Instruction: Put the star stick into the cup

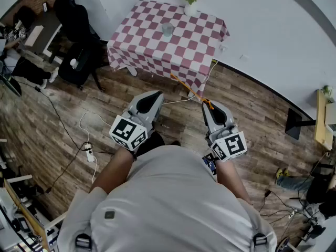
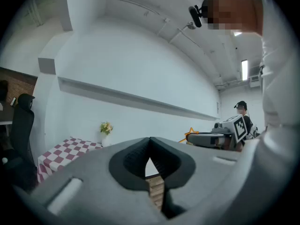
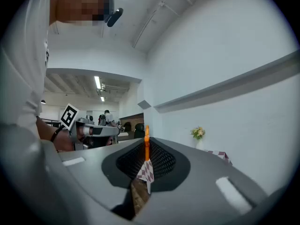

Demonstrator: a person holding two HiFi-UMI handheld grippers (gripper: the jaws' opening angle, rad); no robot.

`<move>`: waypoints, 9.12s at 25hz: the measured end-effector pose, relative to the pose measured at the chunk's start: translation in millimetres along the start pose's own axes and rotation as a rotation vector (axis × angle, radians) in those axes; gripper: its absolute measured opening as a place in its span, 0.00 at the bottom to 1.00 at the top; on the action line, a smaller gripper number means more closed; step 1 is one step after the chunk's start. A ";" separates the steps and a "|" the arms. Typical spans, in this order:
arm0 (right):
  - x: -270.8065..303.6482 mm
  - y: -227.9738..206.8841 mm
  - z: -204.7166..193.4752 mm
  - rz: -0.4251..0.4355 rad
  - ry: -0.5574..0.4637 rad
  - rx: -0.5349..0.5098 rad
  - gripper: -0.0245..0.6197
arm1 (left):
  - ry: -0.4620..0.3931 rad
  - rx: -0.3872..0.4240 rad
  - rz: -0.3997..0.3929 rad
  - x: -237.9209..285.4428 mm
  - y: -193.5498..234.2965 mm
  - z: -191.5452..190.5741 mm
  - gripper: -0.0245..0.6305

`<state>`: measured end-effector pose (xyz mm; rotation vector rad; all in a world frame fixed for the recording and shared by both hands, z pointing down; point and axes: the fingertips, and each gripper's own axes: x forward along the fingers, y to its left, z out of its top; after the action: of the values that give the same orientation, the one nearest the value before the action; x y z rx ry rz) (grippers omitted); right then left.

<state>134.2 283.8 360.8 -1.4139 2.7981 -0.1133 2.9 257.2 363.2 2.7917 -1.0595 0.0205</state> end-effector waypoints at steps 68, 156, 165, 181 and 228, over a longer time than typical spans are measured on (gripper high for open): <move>355.5 -89.1 13.1 0.086 0.036 0.011 0.08 | 0.030 -0.073 0.110 88.9 316.7 31.6 0.04; 501.8 -312.0 -178.6 -0.091 0.517 0.197 0.08 | 0.282 -0.253 -0.016 329.4 490.4 -71.1 0.04; 513.8 -314.9 -198.9 -0.081 0.551 0.203 0.08 | 0.310 -0.269 -0.020 337.2 497.2 -84.7 0.04; 513.5 -317.0 -207.7 -0.071 0.564 0.211 0.13 | 0.320 -0.295 -0.020 341.3 494.9 -90.7 0.04; 385.9 -264.5 -51.1 -0.017 0.222 -0.001 0.09 | 0.103 -0.081 0.062 261.6 347.8 6.8 0.04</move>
<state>115.9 -179.7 440.4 -1.5128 2.9598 -0.2863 -30.9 -172.6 422.9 2.6546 -1.0966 0.1239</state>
